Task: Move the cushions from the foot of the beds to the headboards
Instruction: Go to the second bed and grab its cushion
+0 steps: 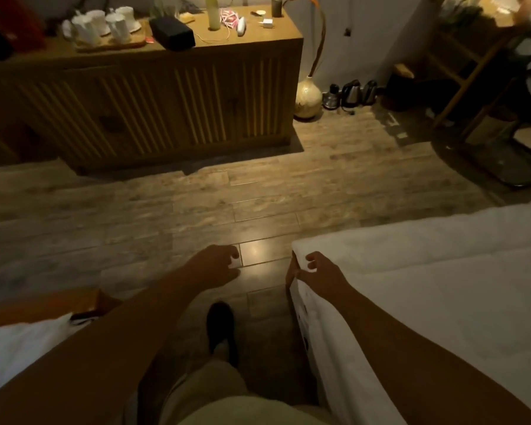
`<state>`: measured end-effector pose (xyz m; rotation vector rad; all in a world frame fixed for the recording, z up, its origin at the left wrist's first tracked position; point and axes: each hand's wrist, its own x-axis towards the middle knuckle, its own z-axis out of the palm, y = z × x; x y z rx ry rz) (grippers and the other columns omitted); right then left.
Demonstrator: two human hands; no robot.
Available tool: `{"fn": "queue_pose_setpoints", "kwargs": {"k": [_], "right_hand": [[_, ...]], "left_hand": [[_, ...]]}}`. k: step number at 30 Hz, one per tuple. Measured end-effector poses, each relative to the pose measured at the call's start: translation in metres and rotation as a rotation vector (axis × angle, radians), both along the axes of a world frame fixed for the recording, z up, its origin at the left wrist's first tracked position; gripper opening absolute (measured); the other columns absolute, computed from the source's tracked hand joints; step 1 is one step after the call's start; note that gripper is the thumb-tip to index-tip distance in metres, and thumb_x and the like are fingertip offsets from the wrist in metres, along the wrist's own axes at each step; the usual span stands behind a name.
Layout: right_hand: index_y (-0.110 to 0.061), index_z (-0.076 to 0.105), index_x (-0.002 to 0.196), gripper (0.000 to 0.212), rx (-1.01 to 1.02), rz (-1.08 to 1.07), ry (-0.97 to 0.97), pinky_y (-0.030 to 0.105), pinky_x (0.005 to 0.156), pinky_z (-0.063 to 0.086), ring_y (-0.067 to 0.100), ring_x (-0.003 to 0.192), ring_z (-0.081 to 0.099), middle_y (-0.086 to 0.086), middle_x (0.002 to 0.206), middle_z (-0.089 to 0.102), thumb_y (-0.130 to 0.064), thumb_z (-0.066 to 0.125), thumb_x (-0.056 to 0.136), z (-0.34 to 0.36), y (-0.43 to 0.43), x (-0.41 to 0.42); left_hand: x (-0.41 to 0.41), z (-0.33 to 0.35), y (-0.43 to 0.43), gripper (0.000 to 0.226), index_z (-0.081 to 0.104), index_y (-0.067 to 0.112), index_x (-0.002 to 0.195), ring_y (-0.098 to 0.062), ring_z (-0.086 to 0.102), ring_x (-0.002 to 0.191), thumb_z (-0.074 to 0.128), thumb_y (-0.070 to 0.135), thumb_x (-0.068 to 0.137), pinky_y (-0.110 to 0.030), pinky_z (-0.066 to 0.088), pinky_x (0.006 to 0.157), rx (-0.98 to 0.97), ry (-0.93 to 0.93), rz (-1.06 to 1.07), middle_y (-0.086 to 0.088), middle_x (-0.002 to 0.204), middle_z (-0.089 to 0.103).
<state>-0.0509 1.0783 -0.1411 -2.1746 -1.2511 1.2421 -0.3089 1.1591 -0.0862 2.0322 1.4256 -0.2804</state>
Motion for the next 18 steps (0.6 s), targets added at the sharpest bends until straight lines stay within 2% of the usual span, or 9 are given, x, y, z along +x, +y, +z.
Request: {"fn": "queue_pose_setpoints", "kwargs": {"k": [4, 8, 15, 18], "right_hand": [[-0.016, 0.048, 0.137, 0.062, -0.028, -0.081, 0.008, 0.026, 0.088, 0.036, 0.02, 0.115, 0.056, 0.008, 0.135, 0.058, -0.042, 0.072, 0.086, -0.015, 0.083, 0.016], [-0.015, 0.047, 0.14, 0.063, -0.055, -0.218, -0.018, 0.028, 0.094, 0.039, 0.025, 0.126, 0.055, 0.009, 0.139, 0.056, -0.039, 0.071, 0.087, -0.022, 0.155, 0.027], [-0.014, 0.05, 0.137, 0.06, -0.046, -0.418, 0.009, 0.032, 0.094, 0.044, 0.024, 0.122, 0.055, 0.008, 0.136, 0.057, -0.038, 0.072, 0.087, -0.026, 0.25, 0.066], [-0.014, 0.049, 0.139, 0.061, -0.042, -0.505, 0.018, 0.03, 0.092, 0.042, 0.023, 0.123, 0.054, 0.007, 0.136, 0.056, -0.038, 0.071, 0.087, -0.031, 0.281, 0.104]], "left_hand": [[0.018, -0.02, 0.11, 0.043, 0.056, 0.022, 0.129, -0.017, 0.059, 0.105, 0.064, 0.039, 0.091, -0.024, 0.042, 0.083, 0.012, 0.012, -0.1, -0.001, 0.126, 0.063], [0.044, -0.034, 0.215, 0.042, 0.059, 0.021, 0.126, -0.012, 0.053, 0.088, 0.066, 0.041, 0.089, -0.023, 0.04, 0.079, -0.002, -0.009, -0.183, -0.001, 0.121, 0.066], [0.125, -0.039, 0.352, 0.042, 0.06, 0.019, 0.125, -0.014, 0.055, 0.091, 0.067, 0.038, 0.088, -0.024, 0.041, 0.082, -0.025, -0.009, -0.332, -0.002, 0.12, 0.067], [0.179, -0.041, 0.397, 0.042, 0.059, 0.02, 0.125, -0.015, 0.056, 0.092, 0.066, 0.039, 0.088, -0.027, 0.045, 0.085, -0.028, 0.006, -0.432, -0.003, 0.121, 0.066]]}}
